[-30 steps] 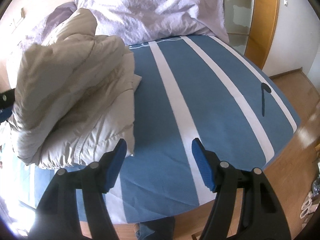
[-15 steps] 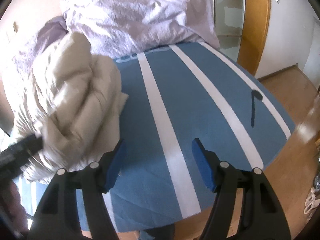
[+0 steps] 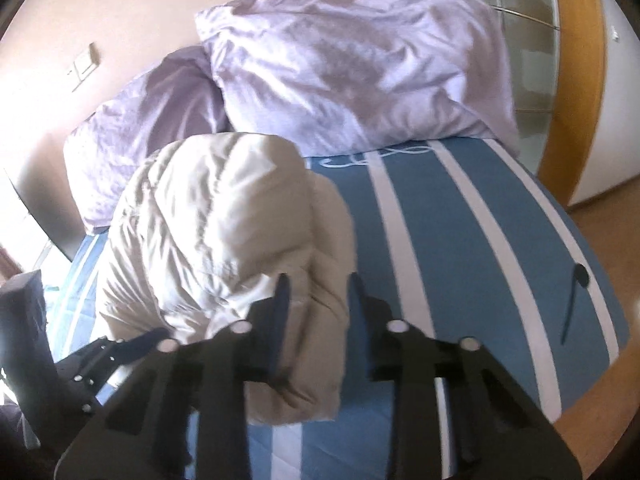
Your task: Fold large clothes
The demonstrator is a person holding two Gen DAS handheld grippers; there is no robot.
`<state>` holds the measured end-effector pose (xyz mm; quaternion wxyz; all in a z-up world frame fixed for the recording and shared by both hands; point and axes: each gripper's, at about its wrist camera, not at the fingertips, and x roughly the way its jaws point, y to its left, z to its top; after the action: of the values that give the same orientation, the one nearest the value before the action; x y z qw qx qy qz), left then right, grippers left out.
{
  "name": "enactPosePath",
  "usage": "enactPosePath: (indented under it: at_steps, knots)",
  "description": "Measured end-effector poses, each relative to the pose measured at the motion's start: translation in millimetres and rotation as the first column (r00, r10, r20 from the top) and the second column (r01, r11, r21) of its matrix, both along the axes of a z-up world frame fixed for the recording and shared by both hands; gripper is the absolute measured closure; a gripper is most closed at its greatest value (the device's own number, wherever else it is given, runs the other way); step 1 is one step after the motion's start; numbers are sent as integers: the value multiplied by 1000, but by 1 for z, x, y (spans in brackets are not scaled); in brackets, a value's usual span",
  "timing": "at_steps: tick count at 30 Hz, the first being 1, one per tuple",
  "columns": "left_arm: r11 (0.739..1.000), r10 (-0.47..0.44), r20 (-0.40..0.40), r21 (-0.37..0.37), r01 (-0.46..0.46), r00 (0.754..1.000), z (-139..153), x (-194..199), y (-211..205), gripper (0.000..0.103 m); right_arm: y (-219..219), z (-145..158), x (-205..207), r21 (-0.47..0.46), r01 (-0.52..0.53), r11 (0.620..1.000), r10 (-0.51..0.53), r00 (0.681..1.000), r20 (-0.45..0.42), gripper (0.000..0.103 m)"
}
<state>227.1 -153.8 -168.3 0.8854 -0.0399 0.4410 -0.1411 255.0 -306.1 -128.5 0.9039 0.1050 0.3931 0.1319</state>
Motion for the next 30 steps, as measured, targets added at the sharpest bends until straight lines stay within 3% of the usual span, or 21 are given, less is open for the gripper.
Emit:
enactPosePath:
  at_steps: [8, 30]
  knots:
    - [1000, -2, -3, -2, 2, 1000, 0, 3, -2, 23, 21, 1, 5, 24, -86, 996, 86, 996, -5, 87]
    - [1000, -15, -18, -5, 15, 1000, 0, 5, -3, 23, 22, -39, 22, 4, -117, 993, 116, 981, -154, 94]
